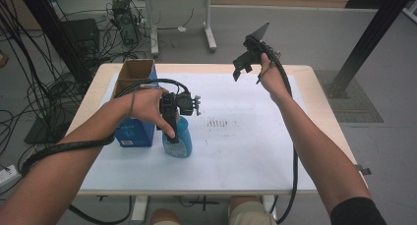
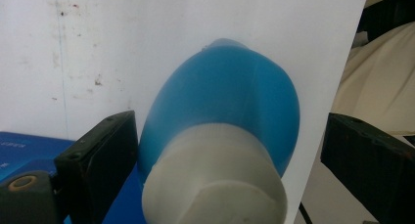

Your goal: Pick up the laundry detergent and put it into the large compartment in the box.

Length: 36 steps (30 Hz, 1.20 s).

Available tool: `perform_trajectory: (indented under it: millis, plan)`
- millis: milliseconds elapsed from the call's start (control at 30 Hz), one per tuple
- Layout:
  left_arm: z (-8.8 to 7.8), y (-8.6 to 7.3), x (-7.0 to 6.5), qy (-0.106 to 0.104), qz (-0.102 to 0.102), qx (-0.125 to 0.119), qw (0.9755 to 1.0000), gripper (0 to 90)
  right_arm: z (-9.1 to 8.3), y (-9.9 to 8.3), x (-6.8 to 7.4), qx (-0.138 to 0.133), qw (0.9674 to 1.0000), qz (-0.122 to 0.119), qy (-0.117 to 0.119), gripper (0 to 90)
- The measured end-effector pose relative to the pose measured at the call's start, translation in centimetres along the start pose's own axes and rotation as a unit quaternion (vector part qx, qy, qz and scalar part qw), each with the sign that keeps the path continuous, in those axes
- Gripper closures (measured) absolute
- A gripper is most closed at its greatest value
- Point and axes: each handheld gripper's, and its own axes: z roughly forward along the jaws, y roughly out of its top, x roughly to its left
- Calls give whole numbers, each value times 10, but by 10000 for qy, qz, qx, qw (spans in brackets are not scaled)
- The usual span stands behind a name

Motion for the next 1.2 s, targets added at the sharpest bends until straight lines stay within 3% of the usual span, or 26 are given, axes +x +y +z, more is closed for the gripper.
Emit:
perform_trajectory:
  millis: [1200]
  plan:
    - [0,0,-1,28,19,-12,10000,93,1,1,2,18,10000,-18,-10,38]
